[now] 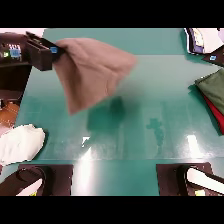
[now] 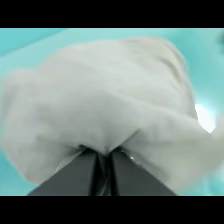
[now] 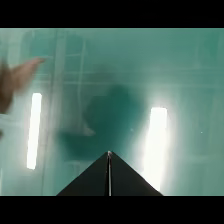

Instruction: Fold the shirts.

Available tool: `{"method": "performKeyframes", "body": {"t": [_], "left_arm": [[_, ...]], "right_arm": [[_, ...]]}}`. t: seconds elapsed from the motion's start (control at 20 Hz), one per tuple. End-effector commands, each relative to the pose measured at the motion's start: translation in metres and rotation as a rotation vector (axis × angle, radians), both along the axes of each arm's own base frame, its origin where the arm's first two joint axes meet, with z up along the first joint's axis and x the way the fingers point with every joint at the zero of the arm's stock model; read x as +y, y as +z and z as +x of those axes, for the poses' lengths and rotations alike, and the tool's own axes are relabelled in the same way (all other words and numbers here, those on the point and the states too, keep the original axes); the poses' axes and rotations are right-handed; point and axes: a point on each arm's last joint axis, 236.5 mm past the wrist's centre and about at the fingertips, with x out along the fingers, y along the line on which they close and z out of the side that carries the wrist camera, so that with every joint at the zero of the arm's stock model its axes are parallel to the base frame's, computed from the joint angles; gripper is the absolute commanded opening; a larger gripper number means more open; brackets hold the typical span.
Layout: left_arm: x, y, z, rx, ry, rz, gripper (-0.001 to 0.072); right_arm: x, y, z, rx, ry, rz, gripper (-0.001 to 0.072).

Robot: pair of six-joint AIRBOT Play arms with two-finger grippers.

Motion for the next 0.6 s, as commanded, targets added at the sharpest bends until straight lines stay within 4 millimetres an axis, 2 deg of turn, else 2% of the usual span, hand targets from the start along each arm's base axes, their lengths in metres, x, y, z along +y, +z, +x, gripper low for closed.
{"method": "performKeyframes", "body": {"t": [0.0, 0.15, 0.25, 0.4, 0.45, 0.5, 0.55], "left_arm": [[-0.052, 0.004, -0.027, -0.001, -0.176, -0.016, 0.0031], [-0.082, -0.05, -0.008, 0.127, -0.22, 0.046, 0.0032], [-0.099, -0.096, 0.012, 0.227, -0.228, 0.082, 0.0032], [-0.11, -0.162, 0.038, 0.352, -0.219, 0.15, 0.0033], [-0.106, -0.176, 0.043, 0.382, -0.211, 0.17, 0.0186], [-0.097, -0.184, 0.046, 0.419, -0.194, 0.179, 0.0556], [-0.086, -0.188, 0.048, 0.456, -0.171, 0.183, 0.0648]], "right_arm": [[0.0, 0.0, 0.001, -0.003, -0.002, 0.001, 0.0018], [0.0, 0.0, 0.001, -0.002, -0.002, 0.0, 0.0017], [0.0, 0.0, 0.001, -0.002, -0.002, 0.001, 0.0017], [0.0, 0.0, 0.001, -0.002, -0.002, 0.0, 0.0017], [0.0, 0.0, 0.001, -0.001, -0.002, 0.0, 0.0017], [0.0, 0.0, 0.001, -0.002, -0.002, 0.0, 0.0017], [0.0, 0.0, 0.001, -0.003, 0.0, -0.002, 0.0017]]}}
